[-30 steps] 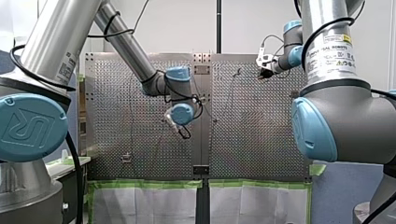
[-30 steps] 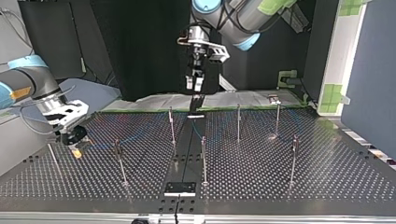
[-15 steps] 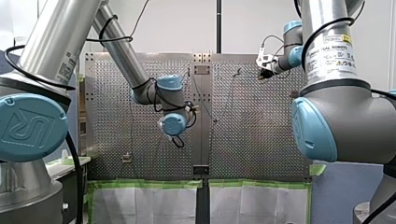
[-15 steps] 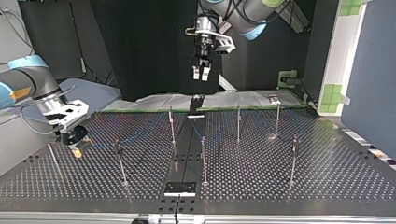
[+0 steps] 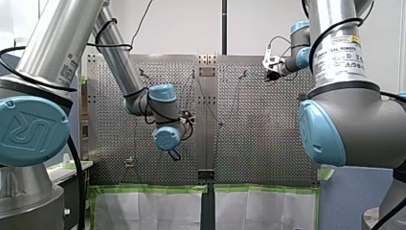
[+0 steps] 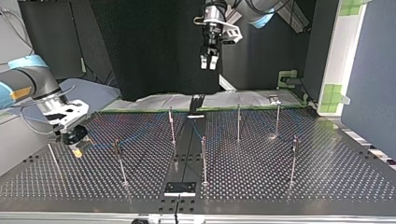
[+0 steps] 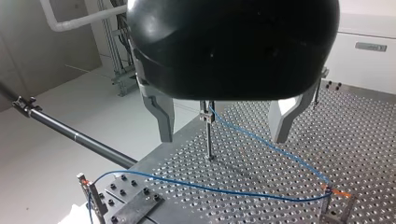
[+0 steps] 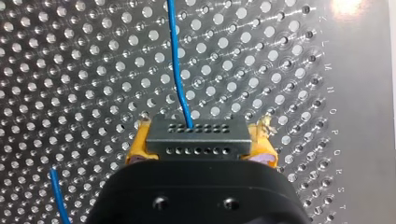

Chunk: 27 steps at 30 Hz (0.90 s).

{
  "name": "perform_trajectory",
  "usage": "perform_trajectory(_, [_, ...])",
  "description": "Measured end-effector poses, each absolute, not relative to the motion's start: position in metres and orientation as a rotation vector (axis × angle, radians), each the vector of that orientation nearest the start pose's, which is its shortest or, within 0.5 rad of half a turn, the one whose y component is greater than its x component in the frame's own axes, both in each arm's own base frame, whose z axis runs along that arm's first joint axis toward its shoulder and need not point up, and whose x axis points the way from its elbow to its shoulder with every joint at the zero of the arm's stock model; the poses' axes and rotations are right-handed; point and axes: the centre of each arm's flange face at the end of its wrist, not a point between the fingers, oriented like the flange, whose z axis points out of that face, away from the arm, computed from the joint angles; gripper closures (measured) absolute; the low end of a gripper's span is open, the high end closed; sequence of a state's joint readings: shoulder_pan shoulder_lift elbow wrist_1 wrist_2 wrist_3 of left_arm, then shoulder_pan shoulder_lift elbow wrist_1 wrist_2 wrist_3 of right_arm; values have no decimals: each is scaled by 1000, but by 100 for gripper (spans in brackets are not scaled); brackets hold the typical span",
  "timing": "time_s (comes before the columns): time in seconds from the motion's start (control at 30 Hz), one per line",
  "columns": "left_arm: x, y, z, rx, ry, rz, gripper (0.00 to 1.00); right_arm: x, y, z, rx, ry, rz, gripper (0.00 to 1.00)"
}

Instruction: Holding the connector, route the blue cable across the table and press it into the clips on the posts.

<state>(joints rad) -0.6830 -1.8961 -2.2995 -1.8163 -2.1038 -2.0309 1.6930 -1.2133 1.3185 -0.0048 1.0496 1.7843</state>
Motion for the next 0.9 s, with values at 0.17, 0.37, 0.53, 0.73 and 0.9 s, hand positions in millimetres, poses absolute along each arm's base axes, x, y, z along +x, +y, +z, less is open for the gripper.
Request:
perform_trajectory(0.17, [278,-333,144,-316,1327,-619,0,258,-587,412,-2244,1512,-2347,100])
perform_trajectory(0.37, [263,-321,135,-316,1328,-619,0,261,-586,412,-2244,1507,-2346,100])
perform_trajectory(0.53, [252,-312,129,-316,1327,-620,0,264,-584,411,-2246,1500,-2342,100])
perform_trajectory(0.73, [248,-309,127,-316,1327,-620,0,266,-583,411,-2247,1496,-2342,100])
perform_trajectory(0.9, [248,-309,127,-316,1326,-620,0,266,-583,411,-2247,1495,-2341,100])
